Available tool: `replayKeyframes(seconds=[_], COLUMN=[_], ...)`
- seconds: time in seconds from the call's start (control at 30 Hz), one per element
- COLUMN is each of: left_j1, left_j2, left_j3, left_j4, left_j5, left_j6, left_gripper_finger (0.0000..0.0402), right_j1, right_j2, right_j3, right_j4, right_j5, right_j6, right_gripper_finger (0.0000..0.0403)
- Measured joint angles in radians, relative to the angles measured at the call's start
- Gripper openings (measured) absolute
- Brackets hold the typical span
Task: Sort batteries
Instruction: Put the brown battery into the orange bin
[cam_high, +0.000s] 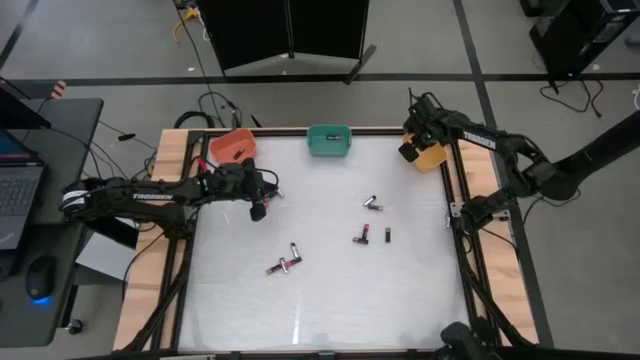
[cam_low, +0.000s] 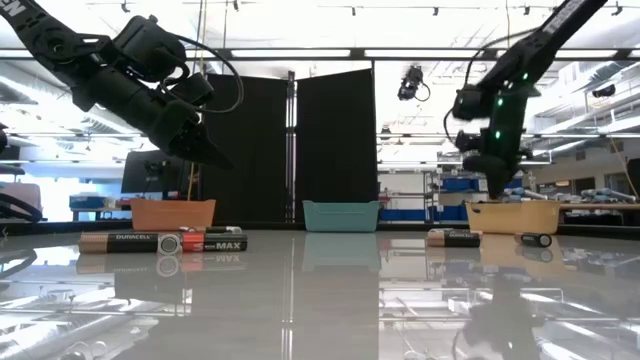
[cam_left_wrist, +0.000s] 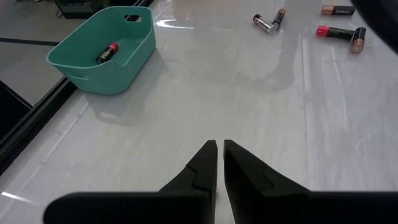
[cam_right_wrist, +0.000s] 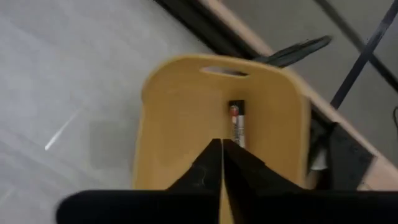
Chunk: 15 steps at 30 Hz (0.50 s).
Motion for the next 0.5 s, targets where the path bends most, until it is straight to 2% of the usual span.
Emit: replayKeyframes(seconds=[0.23, 0.5], left_j1=[0.000, -0.026], left_j2=[0.000, 0.000], left_j3=[0.000, 0.000], left_j4=[0.015, 0.034], left_j5=[0.013, 0.063], left_j6=[-0.024, -0.051], left_gripper_finger=[0.0035, 0.0035], right_j1=[0.100, 0.318], right_j2=[-0.185, -0.340], right_j3=[-0.014, -0.097], right_j4=[-0.030, 0.027], right_j5=[-0.045, -0.054], right_j6=[0.059, 0.169], right_gripper_finger=[0.0015, 0.0013])
